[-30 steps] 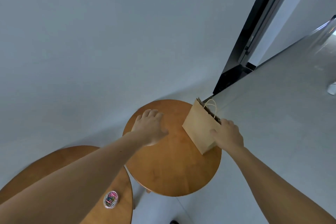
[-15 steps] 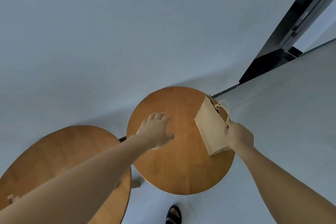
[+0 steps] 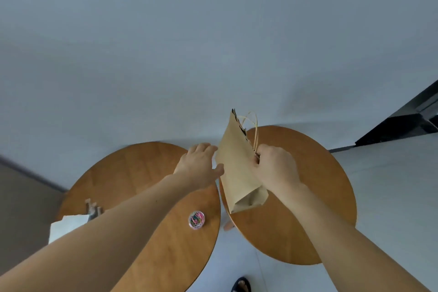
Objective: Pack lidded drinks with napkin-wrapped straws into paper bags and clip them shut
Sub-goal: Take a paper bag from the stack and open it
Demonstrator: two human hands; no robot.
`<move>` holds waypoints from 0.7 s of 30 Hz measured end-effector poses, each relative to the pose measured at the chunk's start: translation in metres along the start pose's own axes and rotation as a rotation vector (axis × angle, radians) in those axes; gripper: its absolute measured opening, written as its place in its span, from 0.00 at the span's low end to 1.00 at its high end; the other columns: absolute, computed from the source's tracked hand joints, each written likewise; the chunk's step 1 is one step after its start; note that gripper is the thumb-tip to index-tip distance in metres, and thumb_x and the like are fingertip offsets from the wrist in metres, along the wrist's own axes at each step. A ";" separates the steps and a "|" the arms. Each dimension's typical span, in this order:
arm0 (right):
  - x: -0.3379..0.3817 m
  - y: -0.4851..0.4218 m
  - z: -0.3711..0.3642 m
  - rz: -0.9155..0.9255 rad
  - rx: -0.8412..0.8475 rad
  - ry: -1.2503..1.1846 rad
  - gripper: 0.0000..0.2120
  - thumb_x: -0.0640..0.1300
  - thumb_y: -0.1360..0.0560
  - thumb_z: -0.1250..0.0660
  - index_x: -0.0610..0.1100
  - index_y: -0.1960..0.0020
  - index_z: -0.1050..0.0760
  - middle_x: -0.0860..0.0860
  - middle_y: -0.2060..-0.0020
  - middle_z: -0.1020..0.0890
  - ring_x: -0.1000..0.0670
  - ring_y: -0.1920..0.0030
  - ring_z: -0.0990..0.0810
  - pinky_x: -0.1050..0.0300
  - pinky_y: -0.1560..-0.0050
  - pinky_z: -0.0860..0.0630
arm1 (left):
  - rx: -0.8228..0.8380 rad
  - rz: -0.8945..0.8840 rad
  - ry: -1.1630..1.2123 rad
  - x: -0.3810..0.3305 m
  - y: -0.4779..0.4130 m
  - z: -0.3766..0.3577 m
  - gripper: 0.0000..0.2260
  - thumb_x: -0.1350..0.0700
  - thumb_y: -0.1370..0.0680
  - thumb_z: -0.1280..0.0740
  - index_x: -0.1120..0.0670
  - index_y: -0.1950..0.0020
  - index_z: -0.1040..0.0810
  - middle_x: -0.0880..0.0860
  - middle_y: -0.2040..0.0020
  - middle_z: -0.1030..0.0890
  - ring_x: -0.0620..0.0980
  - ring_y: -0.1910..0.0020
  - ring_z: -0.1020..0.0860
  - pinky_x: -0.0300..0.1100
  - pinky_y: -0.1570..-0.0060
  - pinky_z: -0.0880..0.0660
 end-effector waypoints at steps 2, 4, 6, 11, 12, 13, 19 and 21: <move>0.055 0.006 -0.012 0.050 0.030 -0.021 0.12 0.44 0.25 0.38 0.46 0.66 0.35 0.53 0.73 0.31 0.47 0.71 0.29 0.58 0.73 0.40 | -0.007 0.065 0.028 0.048 0.026 0.009 0.29 0.40 0.21 0.39 0.49 0.23 0.39 0.50 0.23 0.39 0.53 0.23 0.43 0.52 0.28 0.38; 0.103 0.014 -0.029 0.112 0.065 -0.029 0.12 0.44 0.25 0.38 0.46 0.65 0.36 0.53 0.73 0.32 0.47 0.71 0.29 0.58 0.72 0.37 | -0.010 0.136 0.055 0.096 0.054 0.012 0.29 0.40 0.21 0.40 0.49 0.23 0.39 0.49 0.22 0.39 0.52 0.23 0.43 0.51 0.29 0.38; 0.147 0.022 -0.049 0.171 0.093 -0.028 0.10 0.44 0.25 0.38 0.45 0.64 0.34 0.53 0.73 0.31 0.49 0.72 0.29 0.59 0.73 0.37 | -0.017 0.212 0.084 0.140 0.081 0.013 0.29 0.41 0.21 0.40 0.50 0.22 0.40 0.49 0.22 0.39 0.53 0.23 0.43 0.52 0.29 0.37; 0.222 0.046 -0.100 0.229 0.146 0.002 0.10 0.45 0.23 0.39 0.45 0.62 0.33 0.52 0.69 0.29 0.49 0.69 0.26 0.59 0.72 0.35 | 0.029 0.343 0.141 0.210 0.128 0.000 0.29 0.40 0.21 0.40 0.49 0.23 0.40 0.50 0.22 0.39 0.55 0.24 0.41 0.55 0.29 0.37; 0.231 0.052 -0.110 0.229 0.155 -0.007 0.09 0.45 0.23 0.39 0.45 0.61 0.32 0.51 0.68 0.28 0.49 0.68 0.26 0.59 0.71 0.35 | 0.041 0.355 0.142 0.218 0.134 -0.003 0.29 0.40 0.22 0.40 0.49 0.23 0.40 0.51 0.22 0.39 0.55 0.24 0.41 0.55 0.30 0.37; 0.238 0.057 -0.118 0.230 0.165 -0.020 0.08 0.46 0.22 0.39 0.45 0.60 0.30 0.51 0.66 0.26 0.49 0.67 0.24 0.59 0.69 0.35 | 0.054 0.363 0.147 0.225 0.139 -0.008 0.29 0.40 0.22 0.40 0.49 0.23 0.39 0.51 0.22 0.38 0.55 0.24 0.40 0.54 0.30 0.37; 0.255 0.082 -0.163 0.253 0.337 -0.120 0.11 0.49 0.21 0.41 0.43 0.53 0.26 0.49 0.59 0.21 0.48 0.58 0.20 0.60 0.63 0.31 | 0.144 0.406 0.235 0.246 0.151 -0.032 0.29 0.41 0.21 0.41 0.49 0.22 0.40 0.52 0.25 0.35 0.55 0.26 0.38 0.52 0.31 0.35; 0.249 0.085 -0.169 0.244 0.459 -0.265 0.12 0.55 0.22 0.38 0.46 0.53 0.25 0.52 0.62 0.20 0.52 0.61 0.20 0.62 0.65 0.30 | 0.166 0.431 0.258 0.246 0.154 -0.038 0.29 0.40 0.21 0.41 0.48 0.22 0.41 0.52 0.25 0.35 0.54 0.27 0.37 0.50 0.33 0.33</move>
Point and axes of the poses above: each hand's wrist, its own y-axis away from the middle knuckle, its own z-axis out of the back of the hand, x = y × z, the point moved 1 cm from there along -y, towards the middle knuckle
